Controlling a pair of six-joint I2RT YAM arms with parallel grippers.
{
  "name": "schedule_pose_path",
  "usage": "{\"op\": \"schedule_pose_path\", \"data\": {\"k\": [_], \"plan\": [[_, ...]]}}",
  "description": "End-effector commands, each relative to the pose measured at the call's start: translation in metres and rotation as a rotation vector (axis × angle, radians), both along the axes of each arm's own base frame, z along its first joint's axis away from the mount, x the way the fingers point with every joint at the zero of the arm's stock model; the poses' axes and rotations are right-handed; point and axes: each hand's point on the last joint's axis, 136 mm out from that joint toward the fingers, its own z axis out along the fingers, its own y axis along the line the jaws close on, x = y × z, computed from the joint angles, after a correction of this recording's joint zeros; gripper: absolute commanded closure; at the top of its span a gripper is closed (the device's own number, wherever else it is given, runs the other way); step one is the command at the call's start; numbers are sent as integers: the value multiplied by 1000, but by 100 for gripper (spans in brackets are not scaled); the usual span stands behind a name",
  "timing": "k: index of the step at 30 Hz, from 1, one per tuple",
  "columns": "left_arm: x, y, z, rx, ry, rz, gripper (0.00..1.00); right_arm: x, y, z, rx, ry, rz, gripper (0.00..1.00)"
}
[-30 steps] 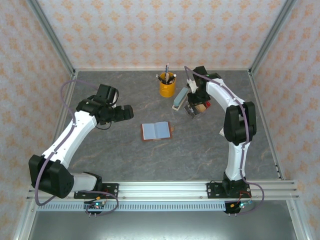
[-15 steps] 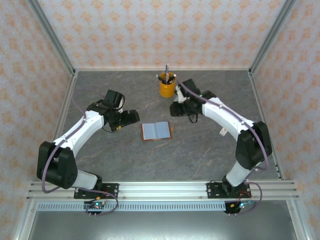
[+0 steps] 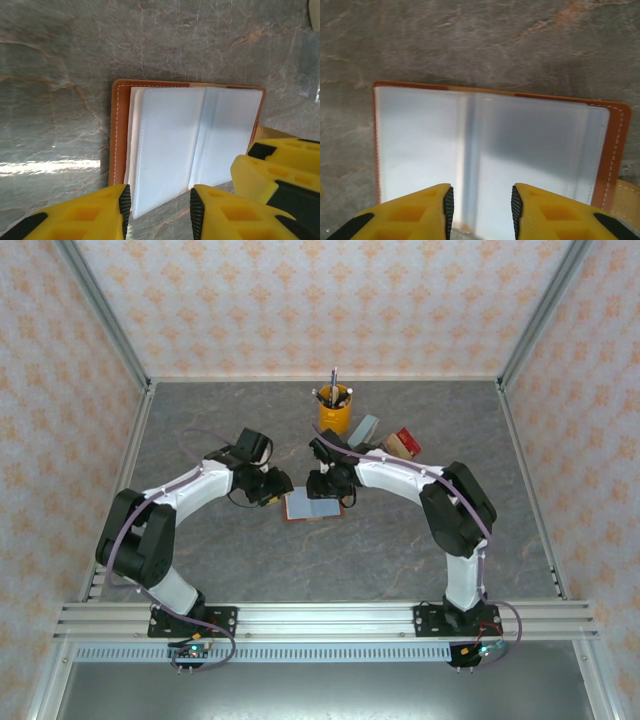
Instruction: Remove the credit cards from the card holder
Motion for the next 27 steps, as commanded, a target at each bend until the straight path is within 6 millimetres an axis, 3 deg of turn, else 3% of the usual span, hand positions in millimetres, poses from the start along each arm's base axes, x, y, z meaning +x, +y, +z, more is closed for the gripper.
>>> {"op": "schedule_pose_path", "data": {"k": [1,7,12,27], "plan": [[6,-10,-2,-24,-3,2,64,16,-5,7,-37,-40,-72,63],[8,-15,-10,-12,18,-14,70,16,-11,-6,-80,-26,-89,63],[7,-10,-19,27,40,-5,70,16,-13,-14,-98,-15,-97,63],[7,-19,-30,-2,74,-34,70,12,-13,-32,-109,27,-106,63]]}}
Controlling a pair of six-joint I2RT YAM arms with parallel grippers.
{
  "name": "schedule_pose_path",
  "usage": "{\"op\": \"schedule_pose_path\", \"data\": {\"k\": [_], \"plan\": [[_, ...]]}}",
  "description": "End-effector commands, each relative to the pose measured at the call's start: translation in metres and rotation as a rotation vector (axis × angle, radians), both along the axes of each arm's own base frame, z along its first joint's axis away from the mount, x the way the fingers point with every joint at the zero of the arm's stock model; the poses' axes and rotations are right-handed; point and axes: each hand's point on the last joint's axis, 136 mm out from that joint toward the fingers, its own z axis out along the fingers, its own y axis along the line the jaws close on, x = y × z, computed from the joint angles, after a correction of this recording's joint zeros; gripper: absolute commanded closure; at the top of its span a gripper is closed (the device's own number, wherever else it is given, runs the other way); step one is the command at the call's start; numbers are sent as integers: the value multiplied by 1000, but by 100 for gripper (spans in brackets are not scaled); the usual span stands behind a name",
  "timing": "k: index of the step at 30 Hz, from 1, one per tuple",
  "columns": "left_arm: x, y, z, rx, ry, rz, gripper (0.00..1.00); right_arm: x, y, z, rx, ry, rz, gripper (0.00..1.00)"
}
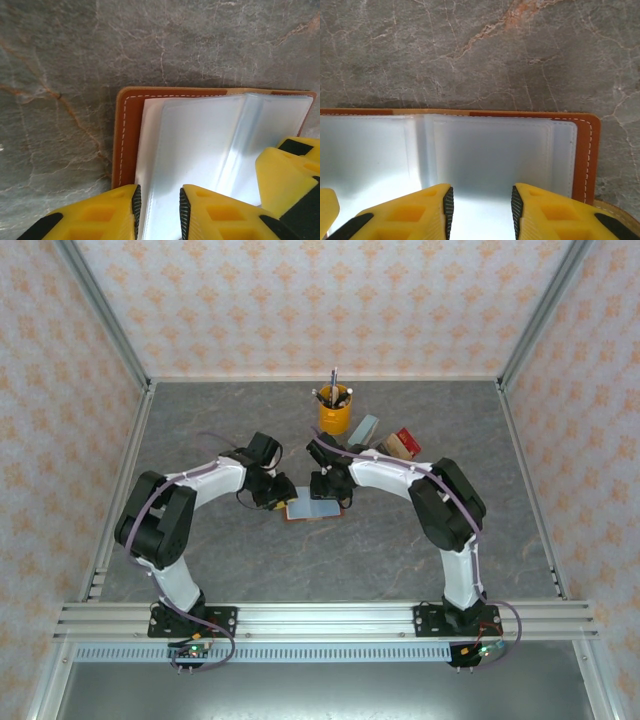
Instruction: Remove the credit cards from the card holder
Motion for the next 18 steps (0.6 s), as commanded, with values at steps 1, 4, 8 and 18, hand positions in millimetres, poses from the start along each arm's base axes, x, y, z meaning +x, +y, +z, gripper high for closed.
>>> {"op": "schedule_pose_path", "data": {"k": [1,4,8,18], "plan": [[5,-9,4,-19,-13,-22,70,3,-3,-8,-25,15,-26,63],[6,-12,4,-36,-11,-30,72,1,-3,-12,-27,26,-29,63],[6,-15,3,-45,-6,-38,73,-2,-4,-16,-27,39,-30,63],[12,-33,16,-157,-47,-71,94,-7,1,-20,10,66,-28,67]]}}
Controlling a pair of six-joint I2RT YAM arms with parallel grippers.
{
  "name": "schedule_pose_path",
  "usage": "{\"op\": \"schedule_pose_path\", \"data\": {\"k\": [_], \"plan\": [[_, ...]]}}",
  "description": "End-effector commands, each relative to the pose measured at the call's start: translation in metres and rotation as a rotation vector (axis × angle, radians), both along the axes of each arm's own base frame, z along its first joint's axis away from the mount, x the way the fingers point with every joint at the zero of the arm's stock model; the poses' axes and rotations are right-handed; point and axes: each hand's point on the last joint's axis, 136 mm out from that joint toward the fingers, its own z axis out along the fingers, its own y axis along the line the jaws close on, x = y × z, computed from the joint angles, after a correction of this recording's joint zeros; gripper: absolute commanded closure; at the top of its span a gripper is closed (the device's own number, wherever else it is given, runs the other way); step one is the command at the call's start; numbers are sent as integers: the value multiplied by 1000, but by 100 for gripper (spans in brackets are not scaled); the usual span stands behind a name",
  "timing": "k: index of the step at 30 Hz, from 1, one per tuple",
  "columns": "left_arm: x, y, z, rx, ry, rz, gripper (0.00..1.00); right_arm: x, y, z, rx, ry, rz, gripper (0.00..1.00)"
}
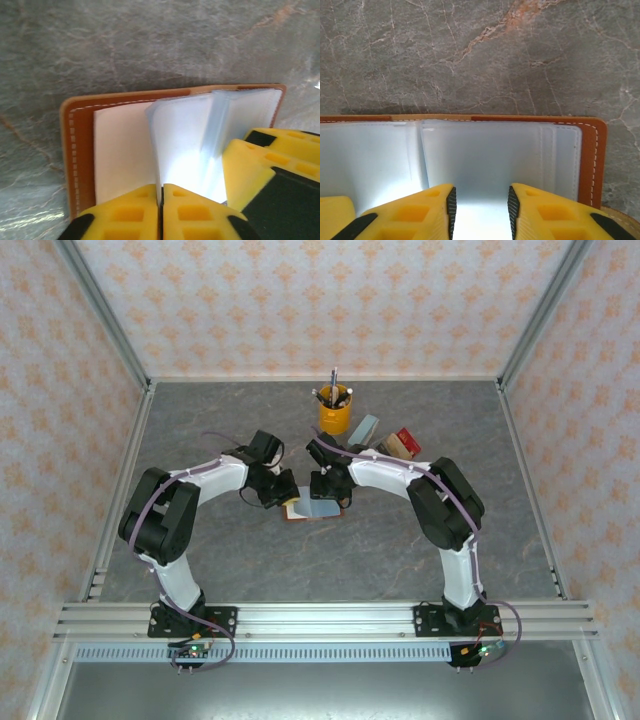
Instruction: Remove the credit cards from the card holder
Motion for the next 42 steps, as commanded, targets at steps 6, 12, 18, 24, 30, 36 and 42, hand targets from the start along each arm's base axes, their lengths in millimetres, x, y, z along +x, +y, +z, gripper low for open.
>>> {"op": "schedule_pose_path", "data": {"k": [6,12,18,24,30,36,42], "plan": [[8,-29,12,-157,-46,-39,100,-11,4,-19,44,77,-19,71],[10,-37,15,-206,-54,-62,100,-8,5,-10,94,68,-42,72],[9,-29,13,-144,-55,-78,100,0,-4,16,138,-1,-84,72],[10,-24,21,-113,-80,-98,100,5,-13,55,220,-119,-112,64],[15,-32,26,-162,-84,-93,100,13,-31,89,299,-245,-176,56],[16,-24,40,-126,-121,-89,53,15,-70,112,240,-379,-250,46],[21,10,72,-33,-209,-45,24,18,-126,149,76,-560,-316,29]]}}
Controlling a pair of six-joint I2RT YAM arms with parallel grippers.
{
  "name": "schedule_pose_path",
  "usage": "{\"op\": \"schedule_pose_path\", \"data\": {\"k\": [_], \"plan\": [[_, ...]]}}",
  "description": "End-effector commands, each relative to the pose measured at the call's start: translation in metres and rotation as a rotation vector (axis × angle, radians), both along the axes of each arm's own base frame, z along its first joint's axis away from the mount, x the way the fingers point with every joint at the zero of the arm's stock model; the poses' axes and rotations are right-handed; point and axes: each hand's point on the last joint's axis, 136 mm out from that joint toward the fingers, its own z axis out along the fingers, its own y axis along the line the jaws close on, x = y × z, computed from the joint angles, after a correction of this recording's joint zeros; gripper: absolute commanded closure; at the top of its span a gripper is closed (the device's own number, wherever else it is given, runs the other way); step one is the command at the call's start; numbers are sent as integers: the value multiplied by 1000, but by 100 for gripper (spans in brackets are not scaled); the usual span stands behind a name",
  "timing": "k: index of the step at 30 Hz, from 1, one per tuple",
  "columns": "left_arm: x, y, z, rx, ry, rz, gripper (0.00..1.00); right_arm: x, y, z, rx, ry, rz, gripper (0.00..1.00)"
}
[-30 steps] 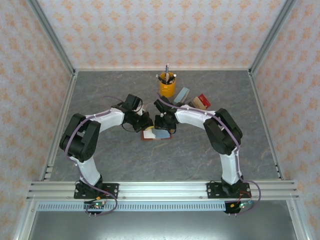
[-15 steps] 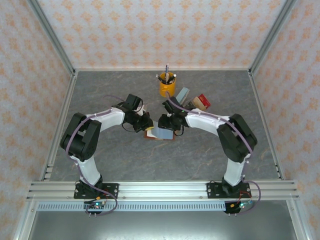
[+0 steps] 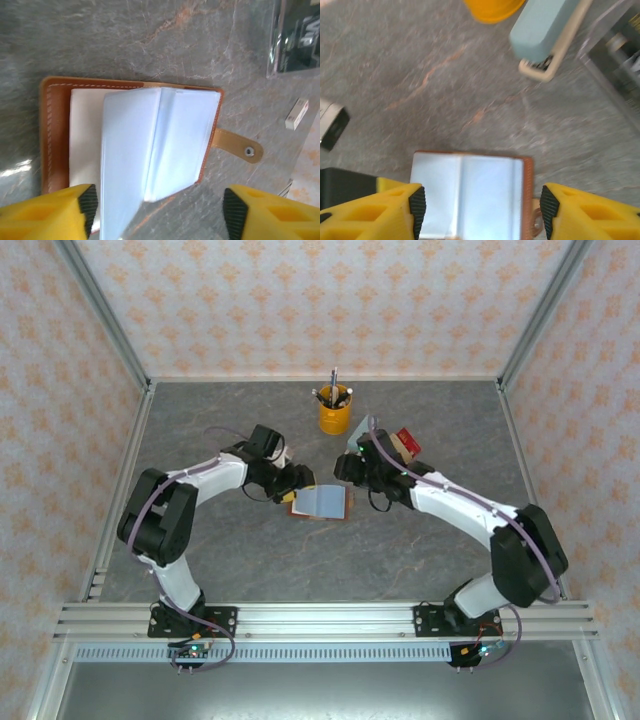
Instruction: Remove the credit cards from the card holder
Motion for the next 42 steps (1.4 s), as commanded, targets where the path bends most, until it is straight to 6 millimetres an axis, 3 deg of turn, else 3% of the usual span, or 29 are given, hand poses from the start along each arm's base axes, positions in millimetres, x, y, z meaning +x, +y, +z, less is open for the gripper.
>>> {"op": "schedule_pose_path", "data": {"k": [1,7,8,12,17,21,28,35,38,42], "plan": [[10,33,39,101,-115,52,21,7,-47,33,-152,-144,-125,25],[13,117,87,401,-276,246,4,4,-121,81,-356,-308,-348,0],[13,132,96,452,-309,289,1,2,-133,94,-360,-339,-388,0],[2,191,130,675,-432,475,0,-5,-177,110,-401,-377,-529,0],[-19,243,150,873,-579,673,0,-14,-227,111,-473,-398,-693,0],[-32,262,147,957,-656,749,0,-17,-251,98,-494,-403,-751,0],[-40,279,124,1079,-689,765,0,-16,-269,49,-589,-420,-725,0],[-13,271,80,1127,-658,605,0,-4,-273,-9,-609,-369,-663,0],[0,263,84,1079,-739,577,0,9,-265,-30,-624,-361,-593,0],[12,254,83,1038,-855,536,0,22,-255,-33,-612,-381,-533,0]]}}
